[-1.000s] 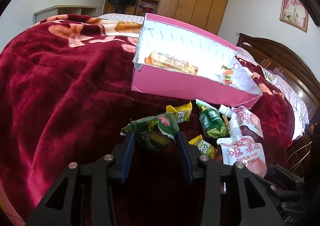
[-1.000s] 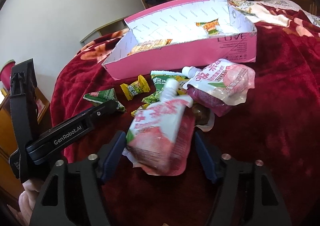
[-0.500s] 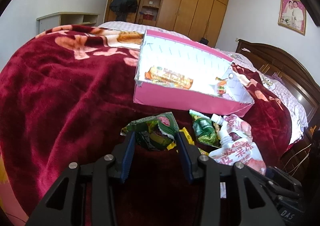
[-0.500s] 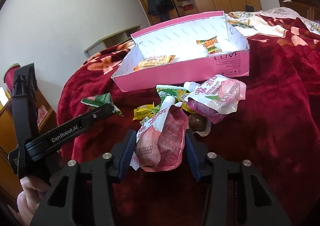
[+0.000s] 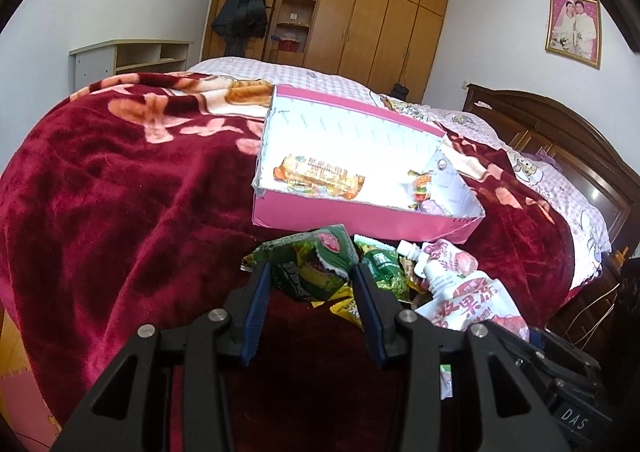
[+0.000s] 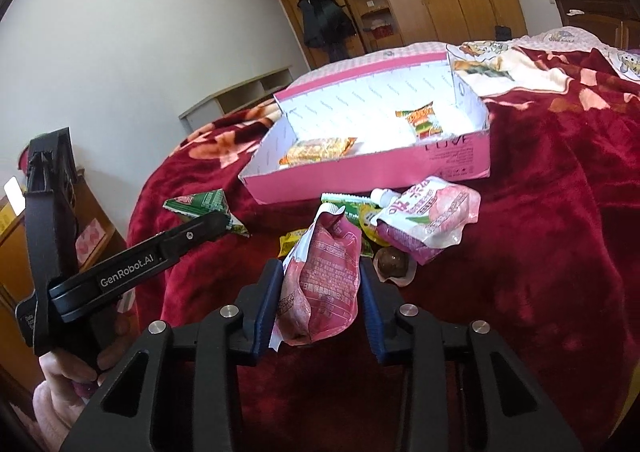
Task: Organize snacks
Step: 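Grasp a green snack packet with left tool while right tool grasps a pink jelly pouch, then carry the green packet and pink jelly pouch over the pink box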
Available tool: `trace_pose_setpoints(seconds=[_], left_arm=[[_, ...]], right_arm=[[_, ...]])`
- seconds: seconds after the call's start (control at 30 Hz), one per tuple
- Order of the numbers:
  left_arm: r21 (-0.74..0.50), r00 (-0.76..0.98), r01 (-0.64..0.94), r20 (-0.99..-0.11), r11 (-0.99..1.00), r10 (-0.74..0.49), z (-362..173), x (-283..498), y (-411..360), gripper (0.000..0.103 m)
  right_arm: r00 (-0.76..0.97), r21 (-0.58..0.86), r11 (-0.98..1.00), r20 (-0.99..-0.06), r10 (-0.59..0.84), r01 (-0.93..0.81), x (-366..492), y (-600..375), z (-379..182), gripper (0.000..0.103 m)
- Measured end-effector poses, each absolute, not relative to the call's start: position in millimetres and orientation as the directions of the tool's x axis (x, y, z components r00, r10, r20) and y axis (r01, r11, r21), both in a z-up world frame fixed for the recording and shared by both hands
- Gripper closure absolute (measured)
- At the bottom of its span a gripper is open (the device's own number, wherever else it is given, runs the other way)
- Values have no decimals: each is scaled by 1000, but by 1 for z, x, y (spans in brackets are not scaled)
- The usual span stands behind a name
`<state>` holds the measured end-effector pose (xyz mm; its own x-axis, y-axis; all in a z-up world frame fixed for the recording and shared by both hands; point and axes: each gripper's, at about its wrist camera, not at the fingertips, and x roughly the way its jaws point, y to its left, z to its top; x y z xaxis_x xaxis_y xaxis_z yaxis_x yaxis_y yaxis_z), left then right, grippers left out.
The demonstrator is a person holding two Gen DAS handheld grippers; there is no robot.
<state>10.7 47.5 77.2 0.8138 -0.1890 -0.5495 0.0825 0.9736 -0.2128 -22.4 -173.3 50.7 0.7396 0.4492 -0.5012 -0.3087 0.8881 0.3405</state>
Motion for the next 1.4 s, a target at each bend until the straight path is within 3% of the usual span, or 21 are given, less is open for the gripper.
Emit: trace_pose_setpoints(seconds=[0.33,1.13,1.4], left_arm=[[-199,806,102,-558,975,-198,89,13,35,59],[-165,837,136,-509,977,-203,121,48,26,59],[-161,813,163,-537,973,-225,116,83,12,59]], right_arm=[[706,458,828,-466,534,-324,-15,-190,66,65],[811,320,901,-416,412,-293,13,-207,107,65],[823,295,915,-420,382,-275,41,-213,116,65]])
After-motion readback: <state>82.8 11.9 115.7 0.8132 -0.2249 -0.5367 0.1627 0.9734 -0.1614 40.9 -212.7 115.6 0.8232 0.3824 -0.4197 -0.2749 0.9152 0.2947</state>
